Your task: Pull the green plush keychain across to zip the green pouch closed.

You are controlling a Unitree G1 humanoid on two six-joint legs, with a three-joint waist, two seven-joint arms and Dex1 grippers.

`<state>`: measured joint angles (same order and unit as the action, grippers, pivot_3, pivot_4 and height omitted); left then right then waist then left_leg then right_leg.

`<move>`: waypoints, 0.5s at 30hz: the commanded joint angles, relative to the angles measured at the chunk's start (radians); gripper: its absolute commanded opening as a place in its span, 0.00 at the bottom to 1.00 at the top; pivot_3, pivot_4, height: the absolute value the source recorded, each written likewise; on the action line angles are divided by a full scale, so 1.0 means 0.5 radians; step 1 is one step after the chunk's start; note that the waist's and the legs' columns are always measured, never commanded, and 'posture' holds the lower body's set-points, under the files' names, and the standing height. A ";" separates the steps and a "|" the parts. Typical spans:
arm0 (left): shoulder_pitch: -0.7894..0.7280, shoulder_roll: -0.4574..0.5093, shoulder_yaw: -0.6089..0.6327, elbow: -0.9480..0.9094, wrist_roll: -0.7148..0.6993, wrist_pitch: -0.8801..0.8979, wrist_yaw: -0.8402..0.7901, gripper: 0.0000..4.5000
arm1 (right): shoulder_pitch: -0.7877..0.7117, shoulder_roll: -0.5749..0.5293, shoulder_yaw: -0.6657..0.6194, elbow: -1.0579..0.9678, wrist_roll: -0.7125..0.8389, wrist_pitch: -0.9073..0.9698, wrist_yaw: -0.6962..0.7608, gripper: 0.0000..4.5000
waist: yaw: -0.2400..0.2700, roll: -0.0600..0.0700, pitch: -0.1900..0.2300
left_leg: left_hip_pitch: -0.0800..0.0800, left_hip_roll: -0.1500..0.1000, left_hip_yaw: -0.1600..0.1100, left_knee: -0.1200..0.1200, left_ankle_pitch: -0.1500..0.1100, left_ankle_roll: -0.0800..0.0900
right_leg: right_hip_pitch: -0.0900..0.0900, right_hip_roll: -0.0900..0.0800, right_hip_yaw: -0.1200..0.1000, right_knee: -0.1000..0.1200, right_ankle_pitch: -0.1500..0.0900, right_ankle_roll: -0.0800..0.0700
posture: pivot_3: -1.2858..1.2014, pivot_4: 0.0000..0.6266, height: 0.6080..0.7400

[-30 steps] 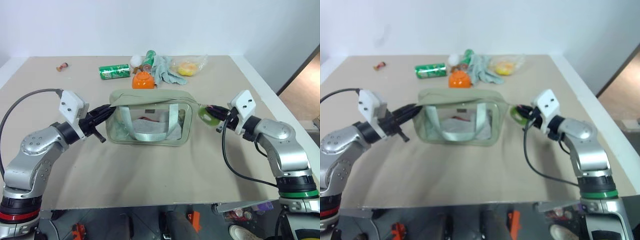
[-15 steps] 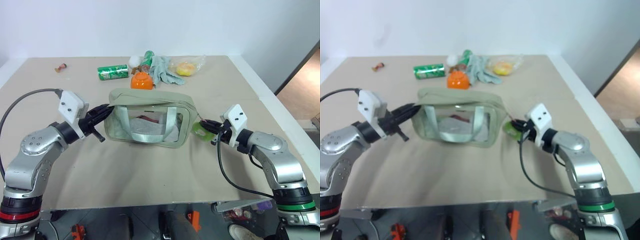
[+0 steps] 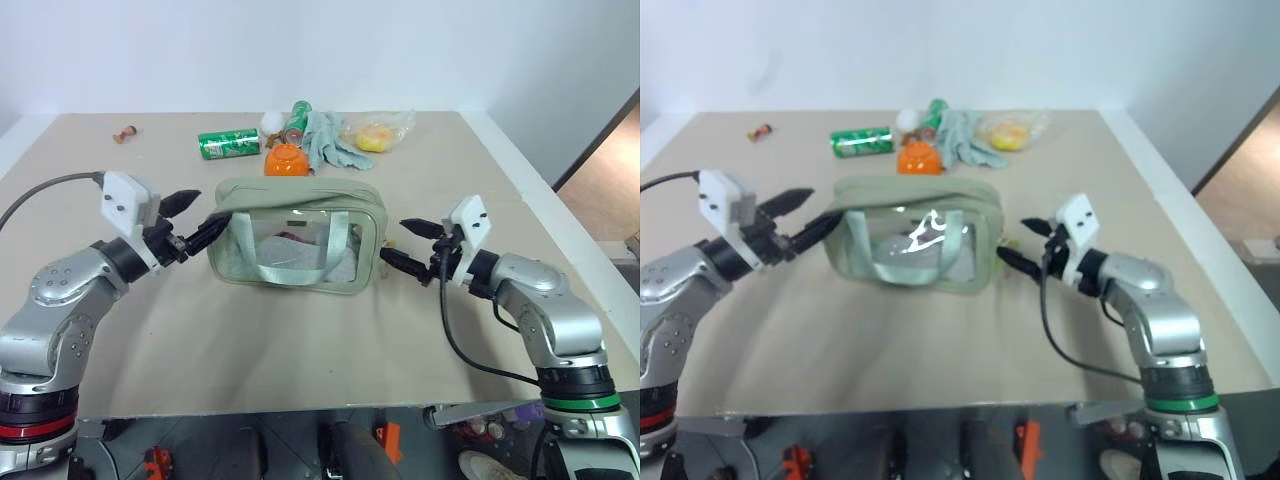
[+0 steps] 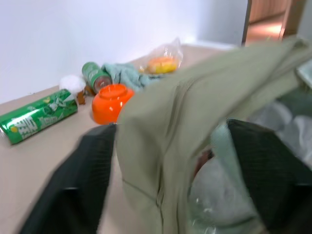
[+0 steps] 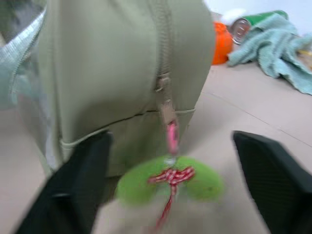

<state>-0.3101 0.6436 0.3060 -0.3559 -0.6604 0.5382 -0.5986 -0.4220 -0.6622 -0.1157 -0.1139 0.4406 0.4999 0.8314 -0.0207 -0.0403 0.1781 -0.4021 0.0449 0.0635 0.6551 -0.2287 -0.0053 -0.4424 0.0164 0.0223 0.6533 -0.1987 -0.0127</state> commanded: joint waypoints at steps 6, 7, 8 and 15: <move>0.208 0.093 0.333 -0.143 -0.100 0.092 0.115 0.99 | 0.239 -0.218 -0.321 -0.065 0.145 0.036 0.136 1.00 | 0.000 0.000 0.000 | 0.002 0.001 -0.001 0.000 0.000 0.000 | 0.001 0.000 0.000 0.000 0.000 0.000 | 0.52 0.24 1.00; 0.289 0.112 0.322 -0.156 -0.032 0.053 0.096 0.99 | 0.288 -0.239 -0.343 -0.063 0.150 0.032 0.152 1.00 | -0.003 0.000 0.000 | 0.002 0.001 0.000 -0.001 0.000 0.000 | 0.001 -0.001 0.000 0.000 -0.001 -0.001 | 0.52 0.24 1.00; 0.366 0.117 0.317 -0.172 0.001 0.037 0.086 0.99 | 0.347 -0.253 -0.359 -0.079 0.157 0.021 0.175 1.00 | -0.004 0.000 0.000 | 0.003 0.001 0.001 -0.001 0.000 0.000 | 0.000 -0.002 0.002 0.000 -0.001 -0.001 | 0.52 0.24 1.00; 0.744 0.073 0.203 -0.220 0.327 -0.168 0.083 0.99 | 0.684 -0.190 -0.363 -0.312 0.162 -0.099 0.206 1.00 | -0.001 -0.001 -0.001 | 0.006 0.003 0.001 -0.001 0.000 0.000 | 0.002 -0.004 0.000 0.000 0.000 -0.003 | 0.52 0.24 1.00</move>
<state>0.0525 0.6836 0.4024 -0.4252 -0.5195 0.4965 -0.5549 -0.0858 -0.7612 -0.2801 -0.2120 0.5082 0.4846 0.9346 -0.0211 -0.0409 0.1775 -0.3984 0.0461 0.0641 0.6548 -0.2286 -0.0053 -0.4411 0.0144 0.0227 0.6534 -0.1997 -0.0156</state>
